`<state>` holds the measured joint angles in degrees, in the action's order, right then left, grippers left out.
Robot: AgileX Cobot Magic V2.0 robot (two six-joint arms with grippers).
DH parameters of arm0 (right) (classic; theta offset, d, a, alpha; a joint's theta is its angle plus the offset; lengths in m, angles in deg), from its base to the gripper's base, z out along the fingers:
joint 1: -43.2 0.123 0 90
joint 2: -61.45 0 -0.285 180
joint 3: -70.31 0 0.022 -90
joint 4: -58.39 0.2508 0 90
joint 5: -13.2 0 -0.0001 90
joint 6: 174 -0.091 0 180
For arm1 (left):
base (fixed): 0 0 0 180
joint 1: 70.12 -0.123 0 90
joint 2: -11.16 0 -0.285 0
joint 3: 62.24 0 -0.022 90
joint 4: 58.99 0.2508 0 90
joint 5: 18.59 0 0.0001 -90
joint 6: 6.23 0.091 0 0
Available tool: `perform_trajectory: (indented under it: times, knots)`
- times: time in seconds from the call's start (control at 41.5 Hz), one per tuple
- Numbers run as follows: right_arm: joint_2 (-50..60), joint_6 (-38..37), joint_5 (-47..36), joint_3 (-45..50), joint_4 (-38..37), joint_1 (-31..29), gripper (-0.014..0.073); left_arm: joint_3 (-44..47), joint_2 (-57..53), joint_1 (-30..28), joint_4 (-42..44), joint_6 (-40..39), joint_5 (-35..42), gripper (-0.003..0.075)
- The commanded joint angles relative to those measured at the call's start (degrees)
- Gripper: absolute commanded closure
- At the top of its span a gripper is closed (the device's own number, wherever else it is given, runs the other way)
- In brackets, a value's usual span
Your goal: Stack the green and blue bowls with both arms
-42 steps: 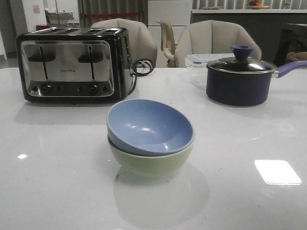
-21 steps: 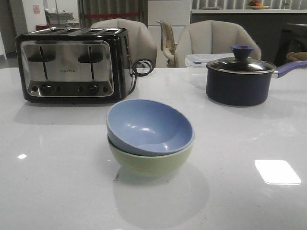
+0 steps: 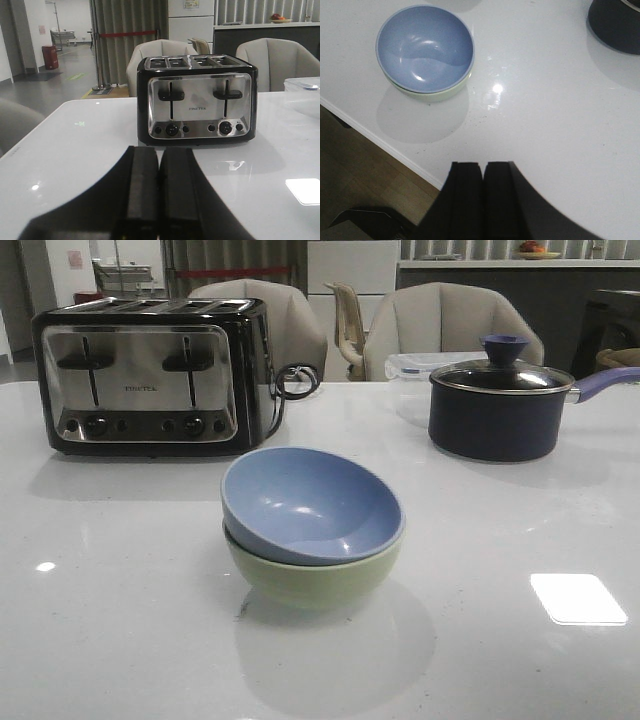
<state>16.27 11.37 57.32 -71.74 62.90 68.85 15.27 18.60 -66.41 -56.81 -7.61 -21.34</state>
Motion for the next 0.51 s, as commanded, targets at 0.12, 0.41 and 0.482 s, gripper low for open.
perform_trajectory:
  times: [0.12,0.41,0.482]
  knots:
    - [0.31,0.44,-3.46,-1.45,-0.33,-0.2,0.0558,0.38,-1.05,0.14,-0.28,-0.55,4.98,0.0622]
    - [0.31,0.44,-3.46,-1.45,-0.33,-0.2,0.0558,0.38,-1.05,1.21,-0.28,-0.55,4.98,0.0622]
    - [0.31,0.44,-3.46,-1.45,-0.33,-0.2,0.0558,0.38,-0.92,1.21,-0.28,-0.55,4.98,0.0622]
